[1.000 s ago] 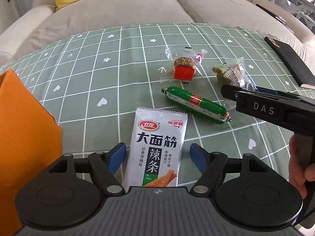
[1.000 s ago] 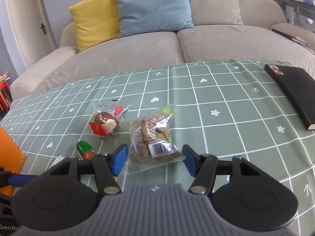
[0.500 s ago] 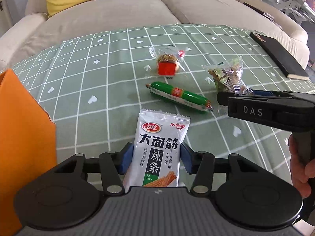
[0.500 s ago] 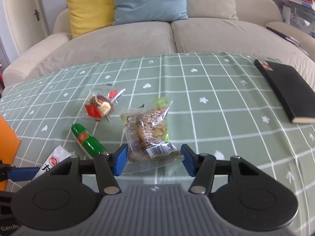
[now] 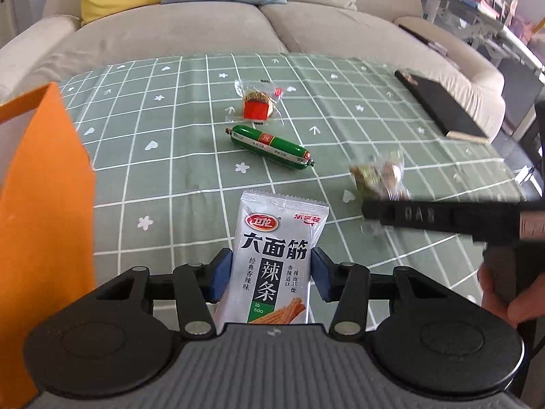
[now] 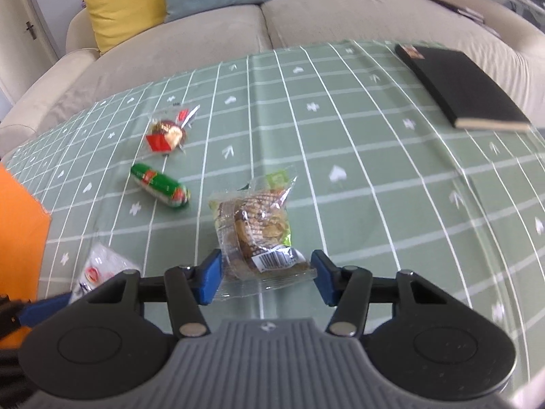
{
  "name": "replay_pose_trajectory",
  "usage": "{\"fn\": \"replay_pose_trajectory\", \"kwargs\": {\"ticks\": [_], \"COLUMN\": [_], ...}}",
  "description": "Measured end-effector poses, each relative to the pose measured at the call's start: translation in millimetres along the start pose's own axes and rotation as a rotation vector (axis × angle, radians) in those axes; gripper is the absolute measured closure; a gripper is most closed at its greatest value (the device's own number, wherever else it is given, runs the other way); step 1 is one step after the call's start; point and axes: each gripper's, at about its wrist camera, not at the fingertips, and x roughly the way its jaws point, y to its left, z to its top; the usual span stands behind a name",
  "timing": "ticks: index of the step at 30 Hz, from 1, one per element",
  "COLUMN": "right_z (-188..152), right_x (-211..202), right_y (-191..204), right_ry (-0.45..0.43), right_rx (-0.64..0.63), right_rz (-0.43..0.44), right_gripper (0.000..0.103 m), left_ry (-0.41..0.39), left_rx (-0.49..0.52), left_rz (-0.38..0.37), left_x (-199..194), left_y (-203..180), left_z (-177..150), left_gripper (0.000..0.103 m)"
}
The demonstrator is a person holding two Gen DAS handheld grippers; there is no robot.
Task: Organize snacks
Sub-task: 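Lift both held packs and carry them over the orange box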
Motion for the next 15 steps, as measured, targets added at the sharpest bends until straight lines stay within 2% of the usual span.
{"fn": "replay_pose_trajectory", "kwargs": {"ticks": [3, 7, 15], "right_z": [-14.1, -27.5, -46.9], "right_x": [-13.4, -36.5, -76.7], "right_y": [-1.9, 7.8, 36.2], "right_ry": [0.007, -0.033, -0.087], "right_rx": [0.004, -0.039, -0.053], "right_rz": [-0.018, -0.046, -0.02], "right_gripper": [0.05, 0.052, 0.052], "left_ry": [-0.035, -0.093, -0.199], "left_rx": [-0.037, -0.071, -0.135], "left_rz": [-0.026, -0.065, -0.118], "left_x": [-15.2, -38.2, -84.2], "left_y": [4.1, 7.7, 24.0], "left_z": [-1.4, -0.1, 10.9], "left_gripper": [0.047, 0.047, 0.047]}}
